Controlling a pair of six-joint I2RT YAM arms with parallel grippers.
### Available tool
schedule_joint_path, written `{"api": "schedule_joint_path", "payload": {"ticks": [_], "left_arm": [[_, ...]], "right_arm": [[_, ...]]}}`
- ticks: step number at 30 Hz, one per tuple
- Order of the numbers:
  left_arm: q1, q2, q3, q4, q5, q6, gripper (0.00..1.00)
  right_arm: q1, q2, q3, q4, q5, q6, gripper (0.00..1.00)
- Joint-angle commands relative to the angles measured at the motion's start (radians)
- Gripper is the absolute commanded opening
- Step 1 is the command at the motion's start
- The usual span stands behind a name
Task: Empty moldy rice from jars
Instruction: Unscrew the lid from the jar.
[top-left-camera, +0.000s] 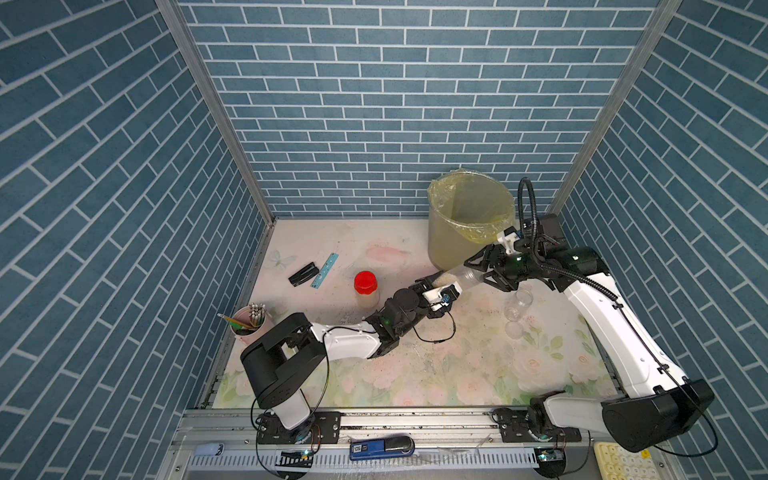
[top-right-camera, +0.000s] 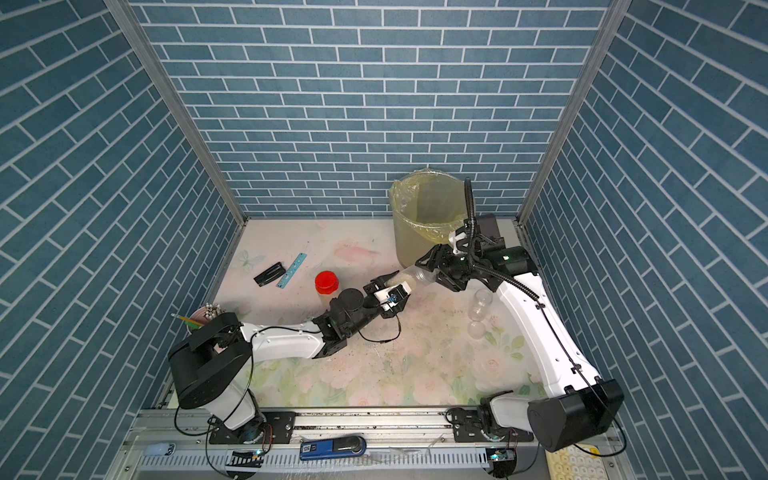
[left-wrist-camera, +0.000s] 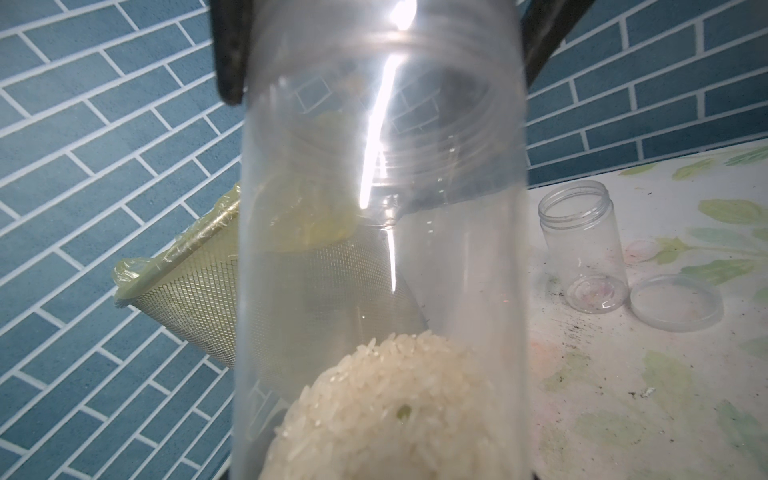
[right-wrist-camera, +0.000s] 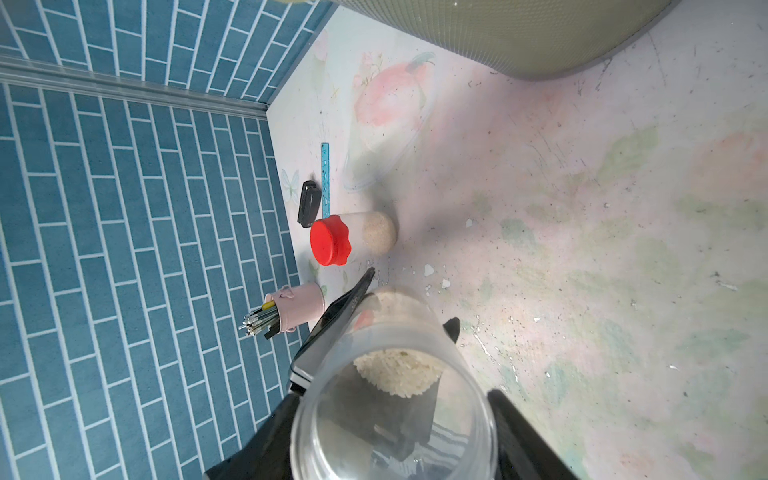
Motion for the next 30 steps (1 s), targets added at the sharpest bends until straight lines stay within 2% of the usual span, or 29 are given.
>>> {"api": "schedule_joint_path", "payload": {"ticks": [1, 3, 4, 7, 8, 12, 15, 17, 19, 21, 22, 27, 30], "left_arm": [[0.006, -0.026, 0.034, 0.037, 0.048, -0.060, 0.30], [0.027, -0.045, 0.022, 0.047, 0.109, -0.121, 0.30], [0.047, -0.059, 0.015, 0.044, 0.164, -0.171, 0.30], [0.101, -0.081, -0.001, 0.083, 0.353, -0.327, 0.30], [0.103, -0.082, -0.004, 0.099, 0.377, -0.347, 0.30], [0.104, -0.067, 0.011, 0.087, 0.441, -0.376, 0.29], [0.106, -0.059, 0.033, 0.036, 0.481, -0.364, 0.29], [0.109, -0.059, 0.034, 0.023, 0.501, -0.354, 0.29], [0.114, -0.059, 0.030, 0.023, 0.502, -0.350, 0.29], [0.122, -0.052, 0.029, 0.029, 0.502, -0.351, 0.29], [0.125, -0.047, 0.031, 0.034, 0.499, -0.352, 0.29], [0.132, -0.017, 0.046, 0.053, 0.505, -0.356, 0.29], [0.134, -0.002, 0.059, 0.046, 0.515, -0.356, 0.29]], "right_arm": [[0.002, 0.006, 0.034, -0.032, -0.049, -0.110, 0.48], [-0.007, 0.005, 0.035, -0.037, -0.086, -0.214, 0.42], [-0.013, 0.007, 0.033, -0.037, -0.144, -0.300, 0.38], [-0.032, 0.009, 0.019, -0.050, -0.276, -0.539, 0.37], [-0.036, 0.008, 0.016, -0.049, -0.297, -0.616, 0.37], [-0.044, -0.013, -0.009, -0.084, -0.341, -1.027, 0.37], [-0.046, -0.024, -0.052, -0.042, -0.330, -1.227, 0.38], [-0.057, 0.011, -0.023, -0.099, -0.296, -1.353, 0.38], [-0.088, 0.076, 0.047, -0.193, -0.288, -1.435, 0.41], [-0.109, 0.126, 0.092, -0.241, -0.309, -1.463, 0.43], [-0.114, 0.142, 0.104, -0.251, -0.318, -1.468, 0.47], [-0.121, 0.122, 0.071, -0.164, -0.305, -1.430, 0.71], [-0.140, 0.081, 0.042, -0.107, -0.352, -1.414, 0.74]]}}
